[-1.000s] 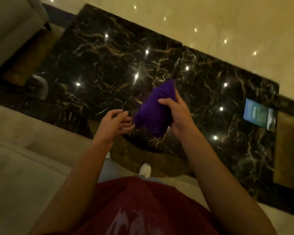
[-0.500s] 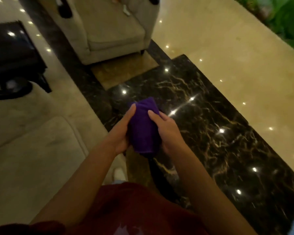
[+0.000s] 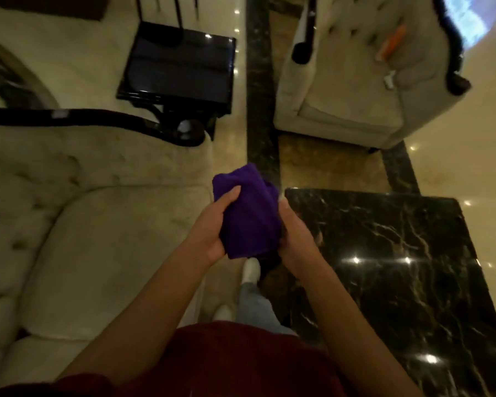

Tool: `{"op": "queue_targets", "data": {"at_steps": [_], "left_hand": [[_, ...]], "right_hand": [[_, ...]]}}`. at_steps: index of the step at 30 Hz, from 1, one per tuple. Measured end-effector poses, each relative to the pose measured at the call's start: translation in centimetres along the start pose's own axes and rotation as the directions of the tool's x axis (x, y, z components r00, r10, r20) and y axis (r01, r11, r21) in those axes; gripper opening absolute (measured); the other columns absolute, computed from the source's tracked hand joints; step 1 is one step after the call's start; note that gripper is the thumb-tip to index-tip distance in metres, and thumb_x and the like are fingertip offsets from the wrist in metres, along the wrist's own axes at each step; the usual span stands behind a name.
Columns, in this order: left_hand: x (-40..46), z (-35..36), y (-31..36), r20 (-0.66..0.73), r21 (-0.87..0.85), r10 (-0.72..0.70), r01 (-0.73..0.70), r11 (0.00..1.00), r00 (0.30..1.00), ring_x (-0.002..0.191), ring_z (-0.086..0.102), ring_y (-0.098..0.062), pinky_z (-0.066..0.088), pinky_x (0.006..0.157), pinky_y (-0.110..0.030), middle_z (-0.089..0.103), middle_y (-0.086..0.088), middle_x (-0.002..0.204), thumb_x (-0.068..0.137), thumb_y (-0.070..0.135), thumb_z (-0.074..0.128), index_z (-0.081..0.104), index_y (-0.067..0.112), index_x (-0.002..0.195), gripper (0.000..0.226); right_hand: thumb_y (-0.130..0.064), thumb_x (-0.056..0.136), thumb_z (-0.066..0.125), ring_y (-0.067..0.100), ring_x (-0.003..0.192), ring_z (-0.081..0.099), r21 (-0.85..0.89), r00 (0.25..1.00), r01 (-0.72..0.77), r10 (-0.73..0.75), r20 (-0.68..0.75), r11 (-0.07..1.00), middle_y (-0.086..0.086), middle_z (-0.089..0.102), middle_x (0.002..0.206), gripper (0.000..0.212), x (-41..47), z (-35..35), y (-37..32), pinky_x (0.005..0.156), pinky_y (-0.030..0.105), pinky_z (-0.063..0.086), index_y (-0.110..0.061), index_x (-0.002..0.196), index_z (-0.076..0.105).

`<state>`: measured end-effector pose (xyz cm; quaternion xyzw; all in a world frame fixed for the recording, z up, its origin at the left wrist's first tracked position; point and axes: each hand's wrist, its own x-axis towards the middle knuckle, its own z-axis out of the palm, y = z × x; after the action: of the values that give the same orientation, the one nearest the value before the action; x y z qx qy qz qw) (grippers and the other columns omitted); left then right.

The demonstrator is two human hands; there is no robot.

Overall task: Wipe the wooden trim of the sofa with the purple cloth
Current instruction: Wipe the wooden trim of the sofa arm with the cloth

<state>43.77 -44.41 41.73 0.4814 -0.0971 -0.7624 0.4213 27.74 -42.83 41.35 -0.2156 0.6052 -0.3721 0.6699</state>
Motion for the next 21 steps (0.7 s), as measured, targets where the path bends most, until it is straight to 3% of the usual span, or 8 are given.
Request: {"op": "queue_targets", "data": {"at_steps": [2, 4, 7, 10, 14, 17, 19, 21], "left_hand": [[1.6, 0.3, 1.6, -0.056, 0.053, 0.111, -0.109, 0.993, 0.992, 0.099, 0.077, -0.024, 0.063, 0.077, -0.041, 0.079, -0.004, 0.112, 0.083, 0.038, 0.077, 0.073, 0.023, 0.116, 0.036], [3.3, 0.8, 3.0, -0.143, 0.238, 0.289, -0.250, 0.938, 0.947, 0.098, 0.076, -0.019, 0.061, 0.083, -0.040, 0.079, -0.001, 0.108, 0.086, 0.037, 0.076, 0.070, 0.023, 0.117, 0.035], [5.4, 0.8, 5.1, -0.188, 0.481, 0.475, -0.341, 0.808, 0.859, 0.092, 0.076, -0.011, 0.061, 0.076, -0.029, 0.079, 0.007, 0.100, 0.078, 0.043, 0.078, 0.070, 0.030, 0.107, 0.033], [7.7, 0.5, 7.9, -0.199, 0.395, 0.456, -0.355, 0.848, 0.867, 0.096, 0.075, -0.012, 0.059, 0.069, -0.020, 0.078, 0.007, 0.106, 0.069, 0.049, 0.084, 0.067, 0.033, 0.114, 0.050], [10.5, -0.7, 11.0, -0.154, 0.111, 0.341, -0.327, 0.938, 0.927, 0.107, 0.072, -0.021, 0.059, 0.079, -0.032, 0.070, -0.006, 0.126, 0.070, 0.049, 0.087, 0.052, 0.026, 0.139, 0.080], [11.8, -2.4, 11.4, -0.098, 0.178, 0.267, -0.247, 0.953, 0.959, 0.113, 0.071, -0.016, 0.060, 0.084, -0.029, 0.074, 0.005, 0.122, 0.069, 0.050, 0.088, 0.054, 0.036, 0.140, 0.080], [12.6, -2.7, 11.6, -0.051, 0.254, 0.219, -0.200, 0.946, 0.974, 0.115, 0.070, -0.016, 0.060, 0.086, -0.028, 0.074, 0.006, 0.123, 0.072, 0.050, 0.086, 0.062, 0.037, 0.133, 0.067], [13.8, -2.5, 12.0, -0.066, 0.261, 0.218, -0.194, 0.945, 0.974, 0.115, 0.070, -0.020, 0.060, 0.088, -0.031, 0.075, -0.002, 0.123, 0.076, 0.052, 0.082, 0.070, 0.029, 0.124, 0.055]], "right_hand": [[-0.069, 0.069, 0.083, 0.026, 0.114, 0.074, -0.071, 0.976, -0.017, 0.032, 0.217, 0.997, 0.003, 0.077, 0.124, 0.073, 2.7, 0.7, -0.8, 0.084, 0.038, 0.064, -0.028, 0.127, 0.065], [-0.063, 0.080, 0.080, 0.027, 0.115, 0.074, -0.186, 0.939, 0.048, 0.019, 0.343, 0.981, 0.005, 0.078, 0.124, 0.058, 5.4, 0.8, -1.7, 0.090, 0.039, 0.064, -0.028, 0.124, 0.070], [-0.055, 0.088, 0.076, 0.020, 0.108, 0.076, -0.343, 0.911, 0.160, -0.004, 0.413, 0.926, -0.001, 0.080, 0.117, 0.035, 8.0, 1.2, -3.6, 0.087, 0.035, 0.064, -0.038, 0.118, 0.073], [-0.056, 0.086, 0.074, 0.011, 0.094, 0.078, -0.463, 0.884, 0.245, 0.000, 0.468, 0.852, -0.010, 0.081, 0.106, 0.021, 10.7, 1.3, -7.9, 0.075, 0.023, 0.062, -0.048, 0.105, 0.072], [-0.050, 0.084, 0.081, 0.014, 0.089, 0.079, -0.585, 0.793, 0.322, 0.127, 0.596, 0.744, -0.008, 0.082, 0.100, 0.022, 15.0, 1.7, -14.8, 0.070, 0.020, 0.061, -0.039, 0.102, 0.073], [-0.043, 0.085, 0.082, 0.017, 0.092, 0.079, -0.625, 0.712, 0.319, 0.255, 0.655, 0.713, -0.005, 0.081, 0.105, 0.028, 17.6, 3.4, -18.1, 0.071, 0.020, 0.062, -0.034, 0.110, 0.072], [-0.043, 0.083, 0.081, 0.022, 0.098, 0.078, -0.584, 0.697, 0.278, 0.258, 0.669, 0.763, 0.000, 0.080, 0.110, 0.034, 19.1, 4.6, -18.9, 0.075, 0.025, 0.063, -0.033, 0.114, 0.072], [-0.045, 0.076, 0.083, 0.028, 0.104, 0.076, -0.483, 0.721, 0.182, 0.218, 0.658, 0.857, 0.005, 0.079, 0.115, 0.044, 20.4, 5.6, -19.0, 0.085, 0.039, 0.064, -0.032, 0.117, 0.072]]}}
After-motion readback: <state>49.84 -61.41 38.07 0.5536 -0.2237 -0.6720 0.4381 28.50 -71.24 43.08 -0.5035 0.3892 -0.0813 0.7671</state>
